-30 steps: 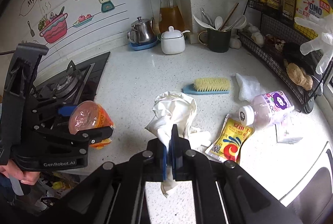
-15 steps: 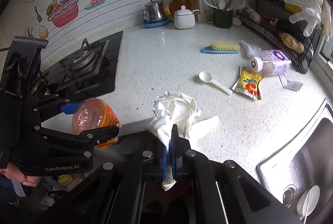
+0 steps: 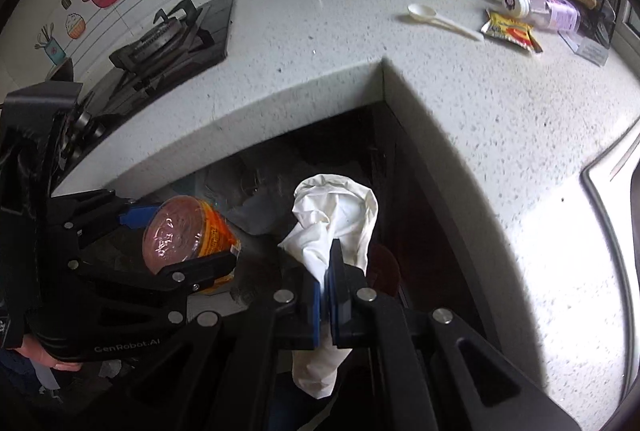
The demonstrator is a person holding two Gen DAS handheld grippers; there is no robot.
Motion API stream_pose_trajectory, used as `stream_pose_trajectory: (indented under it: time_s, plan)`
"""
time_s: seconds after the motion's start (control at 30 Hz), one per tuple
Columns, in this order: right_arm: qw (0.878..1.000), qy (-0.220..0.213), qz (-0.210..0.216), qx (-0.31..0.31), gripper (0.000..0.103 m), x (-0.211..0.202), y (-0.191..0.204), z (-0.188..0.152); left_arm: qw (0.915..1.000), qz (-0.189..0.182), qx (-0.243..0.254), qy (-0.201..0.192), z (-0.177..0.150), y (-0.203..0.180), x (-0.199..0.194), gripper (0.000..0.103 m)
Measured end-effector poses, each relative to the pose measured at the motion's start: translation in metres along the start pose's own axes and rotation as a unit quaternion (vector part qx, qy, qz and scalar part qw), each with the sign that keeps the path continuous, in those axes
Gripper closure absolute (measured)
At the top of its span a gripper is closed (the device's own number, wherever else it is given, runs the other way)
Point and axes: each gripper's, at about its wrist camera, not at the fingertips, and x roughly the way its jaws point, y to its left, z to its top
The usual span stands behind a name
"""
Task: Collect trash
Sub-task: 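Lower the jar and glove into the red bin and open both grippers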
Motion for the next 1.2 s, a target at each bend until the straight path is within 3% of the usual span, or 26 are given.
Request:
stream_pose_trajectory:
  time_s: [0.2, 0.3, 0.53, 0.6, 0.73, 0.83, 1.2]
  plan:
    - [1.000, 0.018, -0.009, 0.007, 0.100, 0.036, -0.015, -0.031, 0.9998, -0.012, -0.007, 0.012, -0.010, -0.004, 0.052, 0.039]
    - [1.000, 0.024, -0.008, 0.015, 0.100, 0.047, -0.023, -0.038, 0.9999, 0.001, 0.001, 0.011, -0.005, -0.008, 0.067, 0.039]
    - [1.000, 0.022, -0.008, 0.019, 0.100, 0.062, -0.032, -0.036, 0.9996, -0.017, 0.023, 0.004, 0.004, -0.012, 0.086, 0.039]
    - [1.000, 0.023, -0.005, 0.020, 0.100, 0.066, -0.035, -0.037, 0.9993, 0.002, 0.037, 0.006, 0.006, -0.017, 0.093, 0.038]
    - [1.000, 0.016, -0.011, 0.012, 0.100, 0.069, -0.033, -0.038, 0.9997, -0.004, 0.022, -0.005, 0.007, -0.016, 0.097, 0.037]
    - [1.000, 0.017, -0.009, 0.011, 0.100, 0.068, -0.031, -0.039, 0.9997, 0.009, 0.024, -0.006, 0.009, -0.014, 0.099, 0.019]
    - [1.000, 0.022, -0.011, 0.002, 0.100, 0.065, -0.031, -0.039, 0.9999, 0.007, 0.007, -0.014, 0.008, -0.004, 0.091, 0.000]
